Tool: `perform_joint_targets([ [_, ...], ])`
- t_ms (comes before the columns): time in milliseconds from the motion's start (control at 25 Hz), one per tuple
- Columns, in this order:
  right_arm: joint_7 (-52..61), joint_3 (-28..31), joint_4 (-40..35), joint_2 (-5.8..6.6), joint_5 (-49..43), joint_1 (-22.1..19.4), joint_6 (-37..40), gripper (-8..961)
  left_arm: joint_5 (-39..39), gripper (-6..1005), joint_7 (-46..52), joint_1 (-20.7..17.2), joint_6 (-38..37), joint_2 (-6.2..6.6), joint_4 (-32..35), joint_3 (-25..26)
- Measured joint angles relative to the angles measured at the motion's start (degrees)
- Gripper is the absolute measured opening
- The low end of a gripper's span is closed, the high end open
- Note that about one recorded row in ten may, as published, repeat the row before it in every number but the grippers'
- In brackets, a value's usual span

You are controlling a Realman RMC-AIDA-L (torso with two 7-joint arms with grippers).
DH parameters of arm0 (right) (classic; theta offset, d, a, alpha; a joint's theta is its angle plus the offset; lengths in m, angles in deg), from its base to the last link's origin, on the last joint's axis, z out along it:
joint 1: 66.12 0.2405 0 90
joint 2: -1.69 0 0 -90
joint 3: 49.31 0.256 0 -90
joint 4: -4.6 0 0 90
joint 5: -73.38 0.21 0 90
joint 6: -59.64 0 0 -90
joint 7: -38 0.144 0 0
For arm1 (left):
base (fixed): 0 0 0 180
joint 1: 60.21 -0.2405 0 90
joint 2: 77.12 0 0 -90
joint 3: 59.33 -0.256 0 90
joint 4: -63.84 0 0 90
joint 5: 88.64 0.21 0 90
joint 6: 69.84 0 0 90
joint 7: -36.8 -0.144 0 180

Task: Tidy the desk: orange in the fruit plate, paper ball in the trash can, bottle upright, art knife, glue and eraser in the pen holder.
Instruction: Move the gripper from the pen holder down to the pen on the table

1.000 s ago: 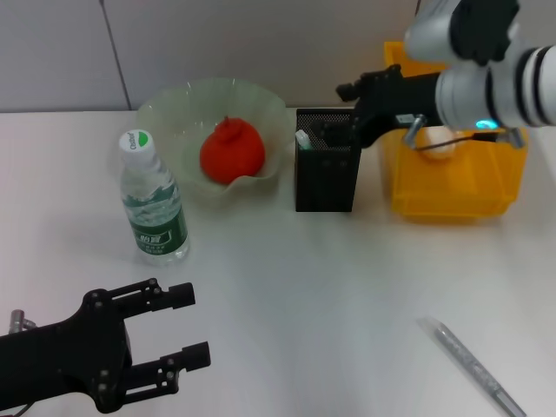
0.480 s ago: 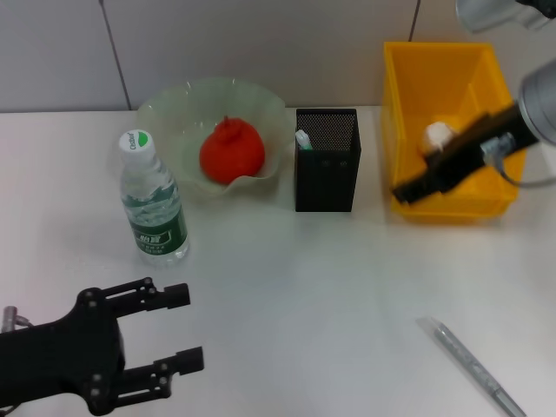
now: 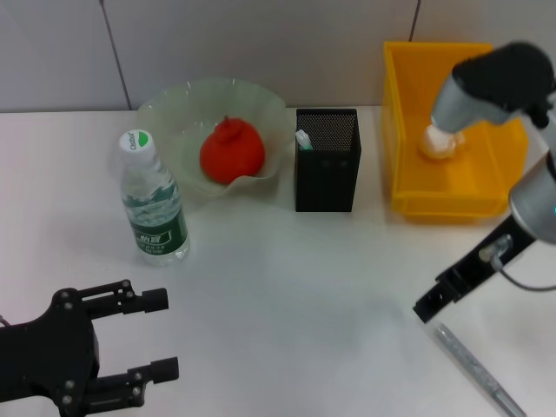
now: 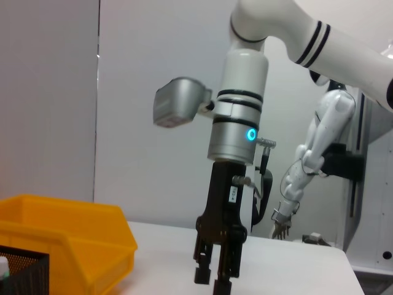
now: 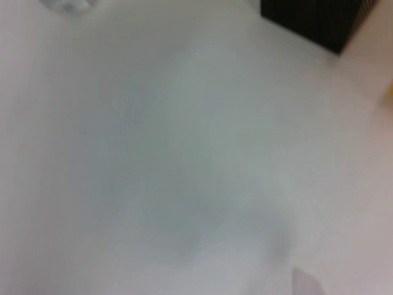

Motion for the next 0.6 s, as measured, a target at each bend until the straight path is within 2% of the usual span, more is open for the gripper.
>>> perform_joint_targets([
  [80,0.5,-0.3,1.6,0.00,-0.7,0.1,-0.7,672,0.2,699,-0.3,0.1,0.0,0.31,-0.1,-0.1],
  [160,1.4,-1.2,4.9,0.00,-3.3,0.2,-2.5,672,2.4,699,-0.8,0.4,0.3,0.00,-0.3,0.3],
  [400,1.6,-2.2,8.1,-0.07,-3.5,-0.1,-5.8,669,2.9,699,-0.8,0.5,0.6,-0.65,-0.5,0.3],
  [600,1.7,-5.2,10.2,-0.16,-3.4,-0.2,-7.6,666,2.9,699,-0.8,0.1,0.6,-0.69,-0.5,0.4],
])
